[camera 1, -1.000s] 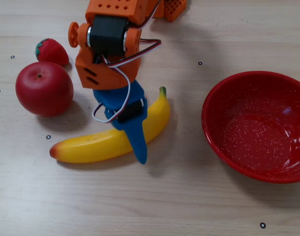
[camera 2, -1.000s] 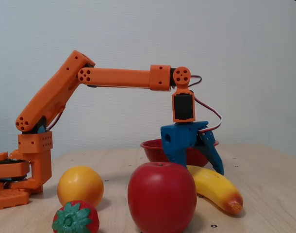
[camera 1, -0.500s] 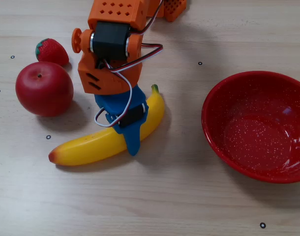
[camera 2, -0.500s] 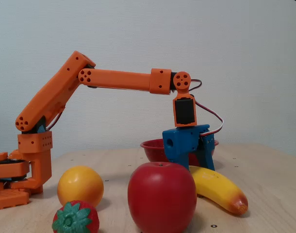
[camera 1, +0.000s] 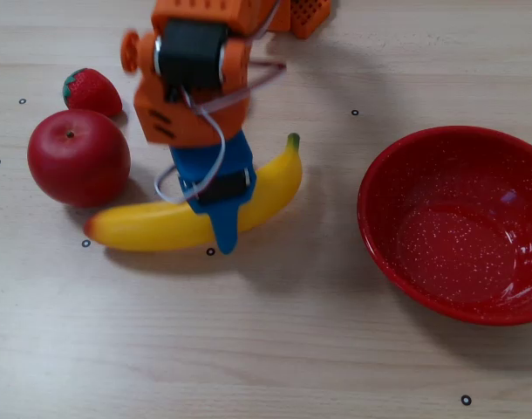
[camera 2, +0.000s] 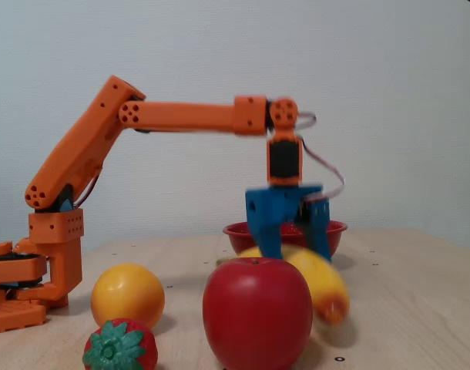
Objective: Put the banana in the red bowl.
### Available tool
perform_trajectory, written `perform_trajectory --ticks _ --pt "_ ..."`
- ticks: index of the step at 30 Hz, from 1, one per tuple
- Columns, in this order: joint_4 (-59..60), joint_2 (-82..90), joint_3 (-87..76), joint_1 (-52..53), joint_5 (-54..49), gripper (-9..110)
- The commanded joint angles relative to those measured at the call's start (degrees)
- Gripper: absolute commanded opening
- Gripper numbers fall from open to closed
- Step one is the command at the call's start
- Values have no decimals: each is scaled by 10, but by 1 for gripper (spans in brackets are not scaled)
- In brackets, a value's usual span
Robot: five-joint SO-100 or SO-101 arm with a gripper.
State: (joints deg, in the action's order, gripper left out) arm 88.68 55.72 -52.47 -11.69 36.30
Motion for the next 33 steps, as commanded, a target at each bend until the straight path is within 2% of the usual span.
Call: perform_trajectory --ticks 1,11,21,28,33 --pt "25 144 98 11 -35 0" --pt "80 255 156 65 -88 0" --pt "93 333 156 218 -154 0" --pt "61 263 161 340 -179 0" --pt "14 163 177 381 -178 0"
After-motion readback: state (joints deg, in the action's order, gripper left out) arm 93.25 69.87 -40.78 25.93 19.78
